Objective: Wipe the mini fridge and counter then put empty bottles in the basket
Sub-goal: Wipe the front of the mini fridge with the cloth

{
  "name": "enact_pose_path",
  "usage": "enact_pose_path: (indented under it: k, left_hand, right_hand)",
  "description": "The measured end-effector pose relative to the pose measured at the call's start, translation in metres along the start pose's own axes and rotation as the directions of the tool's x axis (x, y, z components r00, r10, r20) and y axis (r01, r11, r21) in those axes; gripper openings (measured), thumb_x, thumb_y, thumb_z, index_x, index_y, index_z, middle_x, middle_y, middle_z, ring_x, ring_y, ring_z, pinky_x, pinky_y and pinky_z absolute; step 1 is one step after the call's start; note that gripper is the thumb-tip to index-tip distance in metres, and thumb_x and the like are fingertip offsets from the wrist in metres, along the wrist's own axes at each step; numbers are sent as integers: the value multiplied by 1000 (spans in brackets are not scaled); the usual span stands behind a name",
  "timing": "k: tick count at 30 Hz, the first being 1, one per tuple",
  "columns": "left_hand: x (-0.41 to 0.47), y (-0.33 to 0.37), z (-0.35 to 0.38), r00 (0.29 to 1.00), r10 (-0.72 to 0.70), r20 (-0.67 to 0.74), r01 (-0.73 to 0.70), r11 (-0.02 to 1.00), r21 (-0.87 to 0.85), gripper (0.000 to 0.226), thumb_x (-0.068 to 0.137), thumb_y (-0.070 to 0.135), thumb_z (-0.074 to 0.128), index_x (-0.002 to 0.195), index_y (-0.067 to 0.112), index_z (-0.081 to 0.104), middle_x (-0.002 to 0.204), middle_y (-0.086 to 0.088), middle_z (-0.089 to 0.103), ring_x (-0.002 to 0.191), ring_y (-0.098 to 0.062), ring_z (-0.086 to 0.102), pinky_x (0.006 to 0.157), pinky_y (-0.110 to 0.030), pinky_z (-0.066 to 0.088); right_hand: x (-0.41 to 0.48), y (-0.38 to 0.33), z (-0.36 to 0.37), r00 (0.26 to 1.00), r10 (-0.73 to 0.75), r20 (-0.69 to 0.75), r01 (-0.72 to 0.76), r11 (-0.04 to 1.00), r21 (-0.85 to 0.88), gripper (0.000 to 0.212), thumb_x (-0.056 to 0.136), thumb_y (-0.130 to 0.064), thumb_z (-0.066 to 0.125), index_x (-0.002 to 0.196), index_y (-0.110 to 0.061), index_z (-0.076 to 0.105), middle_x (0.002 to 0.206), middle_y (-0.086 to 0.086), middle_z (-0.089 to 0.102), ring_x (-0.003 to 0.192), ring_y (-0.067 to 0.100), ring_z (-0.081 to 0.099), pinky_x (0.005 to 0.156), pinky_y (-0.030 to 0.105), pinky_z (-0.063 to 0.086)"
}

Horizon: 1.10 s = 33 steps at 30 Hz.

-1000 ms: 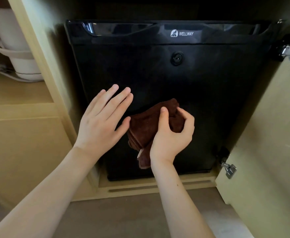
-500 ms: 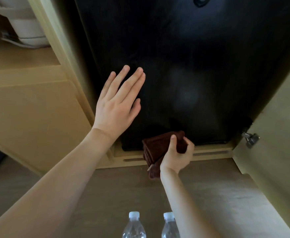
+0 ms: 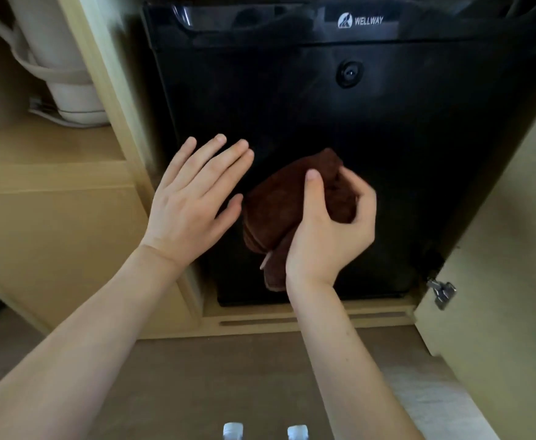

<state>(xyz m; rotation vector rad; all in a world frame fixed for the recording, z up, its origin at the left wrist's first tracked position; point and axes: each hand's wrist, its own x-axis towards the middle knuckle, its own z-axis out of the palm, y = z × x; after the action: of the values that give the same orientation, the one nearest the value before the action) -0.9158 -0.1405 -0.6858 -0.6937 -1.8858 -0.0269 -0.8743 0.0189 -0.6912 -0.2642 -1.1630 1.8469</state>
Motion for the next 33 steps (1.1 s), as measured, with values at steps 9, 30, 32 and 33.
enact_pose_path:
  k: [9,30,32,33]
  left_hand:
    - [-3,-16,0,998,-63,17,62,997,45,52,98,19,58,147,8,45,154,-6,43,147,-22,32,122,-44,23]
    - [-28,-2,7,984,-84,157,80,996,28,62,96,20,60,152,11,35,159,-4,35,150,-22,24,123,-46,20]
    - [-26,1,5,983,-87,164,83,996,36,62,96,19,61,152,10,36,158,-5,36,150,-24,25,123,-47,21]
    - [-25,1,3,982,-82,168,76,996,41,62,96,18,61,151,9,37,158,-6,37,150,-24,25,123,-47,21]
  right_hand:
    - [3,10,35,971,-188,148,212,963,-166,32,81,-19,81,110,-19,67,106,1,54,94,-2,57,81,4,43]
    - [-61,172,-105,925,3,381,243,764,-597,25,84,-17,80,103,-11,66,108,3,48,90,17,61,78,35,59]
    - [-57,161,-106,924,-35,380,266,775,-573,26,81,-12,82,102,-11,68,105,3,50,88,12,60,79,30,58]
    - [-53,152,-105,921,-79,381,292,786,-544,27,79,-9,83,102,-11,70,104,2,51,89,8,59,81,22,56]
